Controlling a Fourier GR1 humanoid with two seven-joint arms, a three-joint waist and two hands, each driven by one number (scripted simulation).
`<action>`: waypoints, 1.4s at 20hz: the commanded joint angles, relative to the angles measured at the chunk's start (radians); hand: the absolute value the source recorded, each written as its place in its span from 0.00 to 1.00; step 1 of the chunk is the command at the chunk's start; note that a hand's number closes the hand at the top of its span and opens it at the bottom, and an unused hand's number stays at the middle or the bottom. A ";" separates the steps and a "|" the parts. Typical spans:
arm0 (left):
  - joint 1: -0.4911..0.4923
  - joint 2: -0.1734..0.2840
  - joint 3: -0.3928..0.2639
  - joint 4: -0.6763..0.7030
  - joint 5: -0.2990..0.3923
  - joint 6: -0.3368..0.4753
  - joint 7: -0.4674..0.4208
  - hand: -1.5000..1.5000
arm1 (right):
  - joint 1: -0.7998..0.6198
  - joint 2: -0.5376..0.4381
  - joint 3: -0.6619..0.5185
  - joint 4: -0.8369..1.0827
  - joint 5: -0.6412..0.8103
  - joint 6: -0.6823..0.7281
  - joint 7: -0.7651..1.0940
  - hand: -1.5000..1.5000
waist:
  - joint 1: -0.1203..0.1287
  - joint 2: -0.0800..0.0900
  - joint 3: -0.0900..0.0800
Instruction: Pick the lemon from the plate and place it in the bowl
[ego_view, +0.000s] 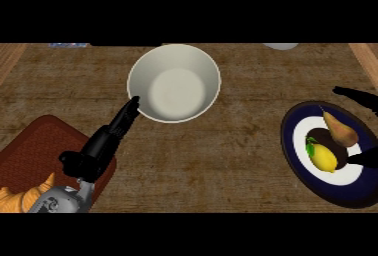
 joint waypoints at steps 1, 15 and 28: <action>-0.037 0.009 0.023 0.012 0.017 -0.026 0.015 0.50 | -0.019 -0.121 0.110 -0.047 0.061 0.214 0.146 0.00 | 0.004 0.004 -0.002; 0.098 -0.038 0.005 -0.024 -0.058 -0.035 -0.030 0.50 | -0.194 0.066 0.105 -0.225 -0.128 0.638 0.776 0.00 | 0.002 0.001 0.004; 0.019 -0.109 0.101 -0.020 -0.109 -0.101 0.072 0.50 | -0.039 0.193 0.001 -0.325 0.169 0.641 0.687 0.00 | -0.005 0.001 0.005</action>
